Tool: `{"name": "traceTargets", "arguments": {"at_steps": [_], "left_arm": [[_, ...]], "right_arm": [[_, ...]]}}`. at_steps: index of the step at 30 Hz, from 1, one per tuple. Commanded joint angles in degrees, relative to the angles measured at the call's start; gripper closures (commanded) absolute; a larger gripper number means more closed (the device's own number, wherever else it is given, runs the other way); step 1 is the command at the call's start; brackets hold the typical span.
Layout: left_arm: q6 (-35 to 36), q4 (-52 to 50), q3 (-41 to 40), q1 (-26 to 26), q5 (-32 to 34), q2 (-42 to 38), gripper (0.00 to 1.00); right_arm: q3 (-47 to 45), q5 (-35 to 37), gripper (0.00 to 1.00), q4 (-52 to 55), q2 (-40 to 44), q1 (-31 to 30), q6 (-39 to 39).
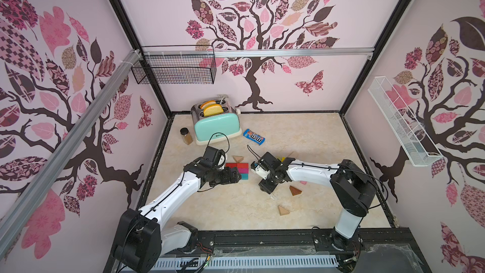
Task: Assemble a piece of candy with building blocks
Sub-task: Pick up the building block from the center of the board.
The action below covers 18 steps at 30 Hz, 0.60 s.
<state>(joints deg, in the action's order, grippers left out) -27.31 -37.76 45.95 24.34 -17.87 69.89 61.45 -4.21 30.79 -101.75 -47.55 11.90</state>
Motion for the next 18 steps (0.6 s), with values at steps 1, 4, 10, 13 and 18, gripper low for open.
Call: {"name": "traceTargets", "arguments": {"at_steps": [1, 4, 10, 13, 18], "left_arm": [[-0.5, 0.5, -0.7, -0.3, 0.0, -1.0, 0.02], [-0.7, 0.6, -1.0, -0.3, 0.6, -1.5, 0.02], [-2.3, 0.3, -2.1, -1.6, 5.8, -2.5, 0.02], [-4.5, 1.3, -3.8, -5.6, 6.4, -3.5, 0.02], [-6.2, 2.1, -5.9, -12.0, 6.5, -7.1, 0.02]], "right_arm": [[-0.2, 0.9, 0.45, 0.6, 1.9, -0.6, -2.7], [-0.7, 1.2, 0.51, 0.4, 2.3, -1.4, -6.3], [0.5, 0.5, 0.55, 0.1, 1.1, -3.7, -17.2], [1.6, -1.1, 0.55, -1.2, 0.4, -5.5, -23.5], [2.3, -2.2, 0.55, -5.6, -0.7, -9.0, -31.1]]}}
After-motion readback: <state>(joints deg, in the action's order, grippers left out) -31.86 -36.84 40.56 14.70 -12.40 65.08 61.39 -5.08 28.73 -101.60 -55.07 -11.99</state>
